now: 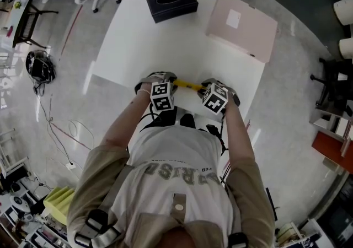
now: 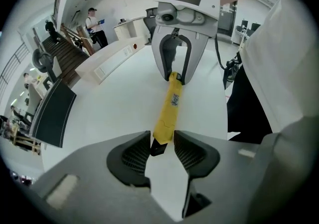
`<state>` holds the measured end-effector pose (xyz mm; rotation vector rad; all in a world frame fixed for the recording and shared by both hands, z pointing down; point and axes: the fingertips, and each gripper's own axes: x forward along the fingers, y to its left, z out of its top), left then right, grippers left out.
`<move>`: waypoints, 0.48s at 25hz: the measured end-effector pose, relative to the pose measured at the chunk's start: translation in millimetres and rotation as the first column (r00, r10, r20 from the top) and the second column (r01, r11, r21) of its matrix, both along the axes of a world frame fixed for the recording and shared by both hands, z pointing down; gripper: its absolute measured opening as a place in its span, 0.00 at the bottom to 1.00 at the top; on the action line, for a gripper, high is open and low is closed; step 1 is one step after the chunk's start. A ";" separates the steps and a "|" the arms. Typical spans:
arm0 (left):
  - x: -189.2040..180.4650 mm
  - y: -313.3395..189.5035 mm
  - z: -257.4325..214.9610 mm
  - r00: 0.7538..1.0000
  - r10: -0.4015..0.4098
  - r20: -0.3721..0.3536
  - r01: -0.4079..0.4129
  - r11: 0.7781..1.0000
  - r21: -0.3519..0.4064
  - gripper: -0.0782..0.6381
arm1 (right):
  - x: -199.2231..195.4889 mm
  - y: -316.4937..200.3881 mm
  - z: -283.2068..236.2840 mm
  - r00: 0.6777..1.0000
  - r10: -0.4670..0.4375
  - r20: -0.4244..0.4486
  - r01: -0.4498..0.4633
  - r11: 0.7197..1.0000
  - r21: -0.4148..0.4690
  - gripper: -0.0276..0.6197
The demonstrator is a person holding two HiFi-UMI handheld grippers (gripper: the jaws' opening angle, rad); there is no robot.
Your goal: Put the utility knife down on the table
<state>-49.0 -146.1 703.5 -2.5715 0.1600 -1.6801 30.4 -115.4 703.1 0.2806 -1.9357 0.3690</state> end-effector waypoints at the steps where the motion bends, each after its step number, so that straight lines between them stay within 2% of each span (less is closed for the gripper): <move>1: -0.6 -1.4 -0.4 1.000 -0.018 -0.012 0.018 1.000 0.004 0.33 | 0.3 -0.9 -0.2 1.000 0.001 -0.001 -0.001 1.000 0.002 0.27; 7: -1.8 -4.5 -1.5 0.997 -0.062 -0.035 0.063 0.998 0.020 0.35 | 1.5 -3.8 -1.3 1.000 0.008 0.000 -0.008 1.000 0.003 0.27; 12: -3.7 -4.7 -0.3 0.996 -0.092 0.001 0.092 0.996 -0.018 0.37 | 4.7 -1.5 3.0 1.000 0.000 -0.016 0.000 1.000 -0.002 0.29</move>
